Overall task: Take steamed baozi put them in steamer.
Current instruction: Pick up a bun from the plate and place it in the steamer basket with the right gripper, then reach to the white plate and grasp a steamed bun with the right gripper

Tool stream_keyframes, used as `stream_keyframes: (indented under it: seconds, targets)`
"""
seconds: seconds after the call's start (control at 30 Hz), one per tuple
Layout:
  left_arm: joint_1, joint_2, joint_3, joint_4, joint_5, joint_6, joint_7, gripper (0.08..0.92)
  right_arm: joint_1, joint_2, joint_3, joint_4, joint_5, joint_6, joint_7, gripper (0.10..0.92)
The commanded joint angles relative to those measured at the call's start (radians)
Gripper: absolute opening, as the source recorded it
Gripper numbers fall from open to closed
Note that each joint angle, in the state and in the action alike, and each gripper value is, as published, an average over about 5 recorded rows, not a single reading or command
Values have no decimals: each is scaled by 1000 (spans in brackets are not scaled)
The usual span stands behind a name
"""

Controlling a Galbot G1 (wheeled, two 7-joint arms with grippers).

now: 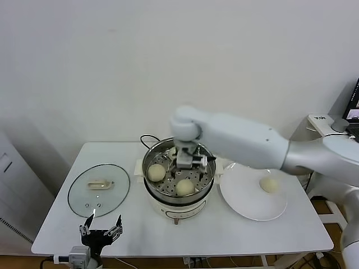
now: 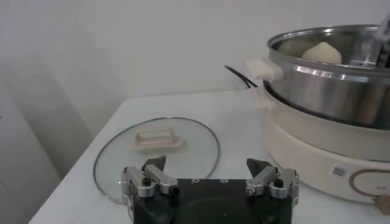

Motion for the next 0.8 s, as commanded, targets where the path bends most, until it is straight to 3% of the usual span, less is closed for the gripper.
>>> stream_keyframes:
  seconds: [0.03,0.33,0.47,0.67,0.8]
  targets:
    - [-2,-31,1,-7,-5,6,8,823,187,-240,59,-67,242,-311,17,822]
    - [1,-13,-1,-11,-36,25,31,823,271,-517,-40,-131,339,-752,146,823]
    - [5,-6,-1,-9,-44,27,36,823,154,-576,51,-200,297,-742,154,823]
    - [18,11,-9,-16,-64,21,45,823,-63,-618,198,-220,83,-662,185,823]
    - [24,11,-14,-27,-87,30,54,823,-275,-593,348,-268,23,-583,187,823]
